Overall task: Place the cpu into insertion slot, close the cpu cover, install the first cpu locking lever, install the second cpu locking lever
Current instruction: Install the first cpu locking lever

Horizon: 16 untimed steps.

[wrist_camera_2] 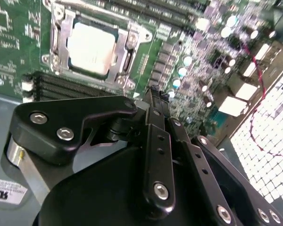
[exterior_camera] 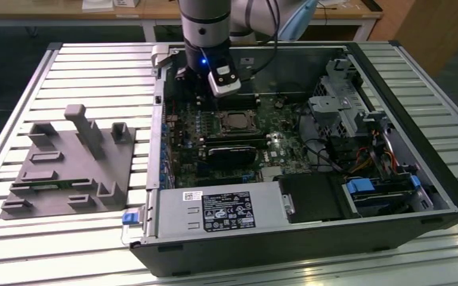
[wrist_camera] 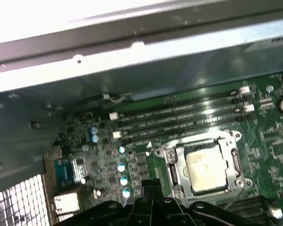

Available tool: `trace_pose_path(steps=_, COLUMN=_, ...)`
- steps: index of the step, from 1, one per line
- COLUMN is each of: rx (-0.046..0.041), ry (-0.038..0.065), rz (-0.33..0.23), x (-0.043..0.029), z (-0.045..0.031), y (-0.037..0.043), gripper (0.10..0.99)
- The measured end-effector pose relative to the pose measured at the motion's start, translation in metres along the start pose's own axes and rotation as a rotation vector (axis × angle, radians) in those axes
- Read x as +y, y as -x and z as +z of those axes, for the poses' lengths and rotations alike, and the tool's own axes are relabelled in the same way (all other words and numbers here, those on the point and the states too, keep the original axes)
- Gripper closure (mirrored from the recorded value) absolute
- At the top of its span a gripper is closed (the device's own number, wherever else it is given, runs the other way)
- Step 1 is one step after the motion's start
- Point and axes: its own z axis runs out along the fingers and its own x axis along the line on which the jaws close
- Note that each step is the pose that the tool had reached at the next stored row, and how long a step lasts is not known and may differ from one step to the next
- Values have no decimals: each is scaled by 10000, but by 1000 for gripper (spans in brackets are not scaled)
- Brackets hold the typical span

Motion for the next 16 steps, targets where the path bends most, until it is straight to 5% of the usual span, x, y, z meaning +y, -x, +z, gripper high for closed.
trace_pose_path(steps=7, rx=114, ry=466, rz=-91, x=-10, z=3, y=-37, gripper=980)
trace_pose_path(steps=16, rx=391, ry=1640, rz=-248, x=-17, z=7, y=-58, gripper=980)
